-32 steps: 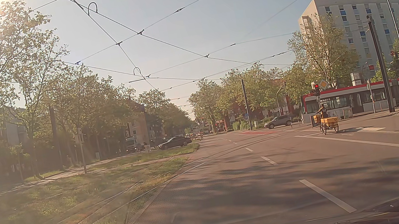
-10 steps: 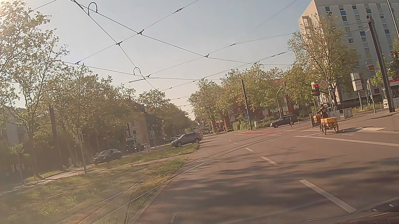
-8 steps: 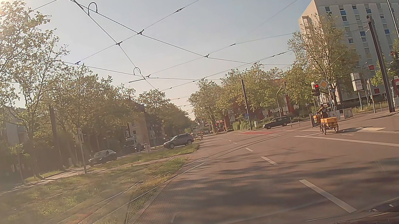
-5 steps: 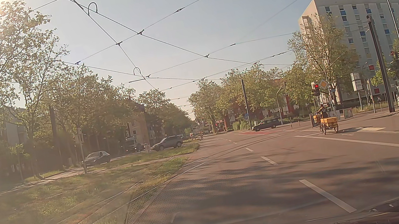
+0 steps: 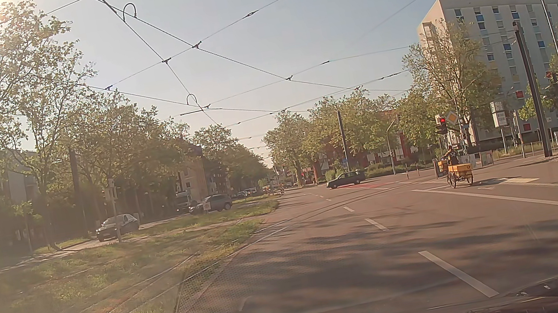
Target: Follow the waypoints while adhering to traffic rules and regulations
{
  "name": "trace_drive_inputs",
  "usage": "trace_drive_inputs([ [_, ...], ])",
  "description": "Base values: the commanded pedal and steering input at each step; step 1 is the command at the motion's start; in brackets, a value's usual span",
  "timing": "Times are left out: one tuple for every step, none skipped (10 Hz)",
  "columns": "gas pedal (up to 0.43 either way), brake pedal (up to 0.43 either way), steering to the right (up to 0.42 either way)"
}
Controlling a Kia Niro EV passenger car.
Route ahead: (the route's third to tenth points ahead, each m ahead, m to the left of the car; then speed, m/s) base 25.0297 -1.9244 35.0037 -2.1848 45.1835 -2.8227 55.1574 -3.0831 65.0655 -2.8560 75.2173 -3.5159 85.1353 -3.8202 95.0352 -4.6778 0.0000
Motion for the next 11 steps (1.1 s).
trace_drive_inputs([
  [0.0, 0.25, -0.014],
  [0.0, 0.25, -0.014],
  [0.0, 0.25, -0.014],
  [0.0, 0.25, -0.014],
  [0.0, 0.25, -0.014],
  [0.0, 0.25, -0.014],
  [0.0, 0.25, -0.014],
  [0.0, 0.25, -0.014],
  [0.0, 0.25, -0.013],
  [0.0, 0.25, -0.013],
  [0.0, 0.25, -0.013],
])
